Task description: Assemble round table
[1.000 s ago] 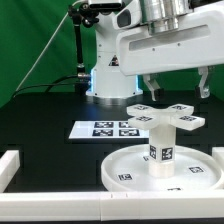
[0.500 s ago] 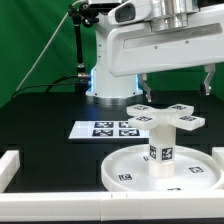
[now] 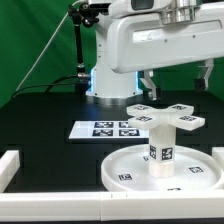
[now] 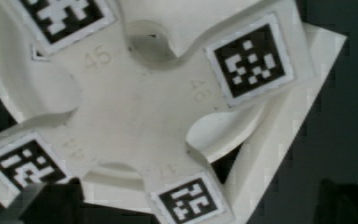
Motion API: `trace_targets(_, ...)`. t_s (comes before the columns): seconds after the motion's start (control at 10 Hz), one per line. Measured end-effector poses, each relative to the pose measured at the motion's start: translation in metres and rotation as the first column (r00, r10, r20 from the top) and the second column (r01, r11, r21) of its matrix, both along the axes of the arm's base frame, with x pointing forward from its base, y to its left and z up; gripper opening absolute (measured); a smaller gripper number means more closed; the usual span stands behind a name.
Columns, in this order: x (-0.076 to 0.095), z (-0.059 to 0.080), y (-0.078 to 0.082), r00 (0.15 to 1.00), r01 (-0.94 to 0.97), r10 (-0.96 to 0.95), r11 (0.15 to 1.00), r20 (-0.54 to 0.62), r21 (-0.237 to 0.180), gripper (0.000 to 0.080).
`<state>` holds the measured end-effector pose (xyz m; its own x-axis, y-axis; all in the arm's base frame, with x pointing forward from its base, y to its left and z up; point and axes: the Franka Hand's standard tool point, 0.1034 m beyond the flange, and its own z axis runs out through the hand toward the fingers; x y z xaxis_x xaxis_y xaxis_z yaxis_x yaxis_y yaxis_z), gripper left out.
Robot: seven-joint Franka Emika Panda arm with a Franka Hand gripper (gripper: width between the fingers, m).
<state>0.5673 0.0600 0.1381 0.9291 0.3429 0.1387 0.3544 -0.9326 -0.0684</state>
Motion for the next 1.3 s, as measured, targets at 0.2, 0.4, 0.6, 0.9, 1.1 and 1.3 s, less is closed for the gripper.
trace_targets(0.2, 0.002, 0.001, -0.002, 0.958, -0.284, 0.286, 0.957, 0.022, -0.065, 0.0649)
trace_targets(0.4, 0.005, 0.004, -0.001, 0.897, -0.437, 0.442, 0.892, 0.021, -0.113, 0.0649)
trace_targets(0.6, 0.007, 0.008, -0.006, 0.86, -0.503, 0.51, 0.854, 0.018, -0.128, 0.0649)
trace_targets(0.9, 0.007, 0.004, -0.013, 0.661, -0.738, 0.75, 0.651, 0.002, -0.179, 0.0649)
trace_targets(1.1, 0.005, -0.001, -0.017, 0.503, -0.85, 0.864, 0.488, -0.029, -0.199, 0.0649)
trace_targets(1.3, 0.004, -0.004, -0.019, 0.437, -0.884, 0.898, 0.42, -0.046, -0.204, 0.0649)
